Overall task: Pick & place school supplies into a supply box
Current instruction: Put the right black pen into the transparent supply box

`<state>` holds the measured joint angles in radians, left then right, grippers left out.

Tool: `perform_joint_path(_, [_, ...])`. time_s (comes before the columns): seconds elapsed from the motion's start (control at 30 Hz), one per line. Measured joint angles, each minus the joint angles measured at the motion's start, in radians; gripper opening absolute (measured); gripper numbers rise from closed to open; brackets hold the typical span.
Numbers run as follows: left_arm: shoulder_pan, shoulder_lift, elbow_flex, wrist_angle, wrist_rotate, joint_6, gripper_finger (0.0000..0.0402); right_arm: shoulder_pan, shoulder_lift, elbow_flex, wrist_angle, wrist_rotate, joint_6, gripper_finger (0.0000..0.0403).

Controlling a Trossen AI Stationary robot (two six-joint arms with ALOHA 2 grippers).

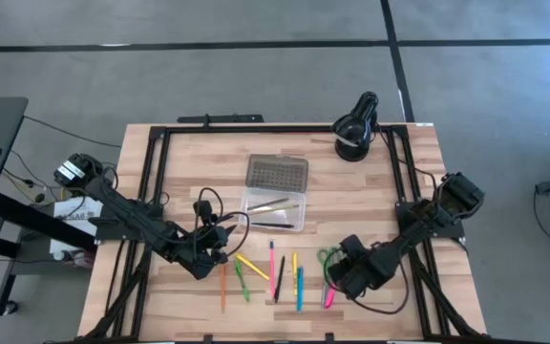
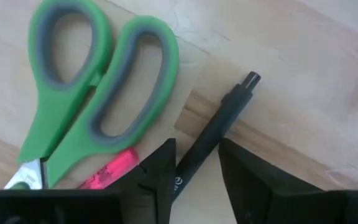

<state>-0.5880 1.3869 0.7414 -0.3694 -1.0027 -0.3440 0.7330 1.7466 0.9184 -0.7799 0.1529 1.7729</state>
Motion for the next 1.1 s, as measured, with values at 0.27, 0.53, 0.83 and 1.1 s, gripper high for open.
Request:
perform_joint_path(0.27, [0.000, 0.000, 0.000, -0.018, 0.001, -0.020, 0.0130, -0.010, 0.000, 0.000, -0.010, -0.120, -0.024, 0.0120])
perform_joint_path(0.53, [0.000, 0.000, 0.000, -0.045, 0.002, -0.053, 0.0130, -0.010, 0.000, 0.000, -0.009, -0.172, -0.037, 0.0097])
perform_joint_path(0.83, [0.000, 0.000, 0.000, -0.044, 0.002, -0.053, 0.0130, -0.009, 0.001, -0.001, -0.005, -0.185, -0.068, 0.0042])
perform_joint_path(1.1, [0.000, 0.000, 0.000, -0.044, 0.002, -0.054, 0.0130, -0.009, 0.000, -0.001, -0.006, -0.176, -0.083, 0.0015])
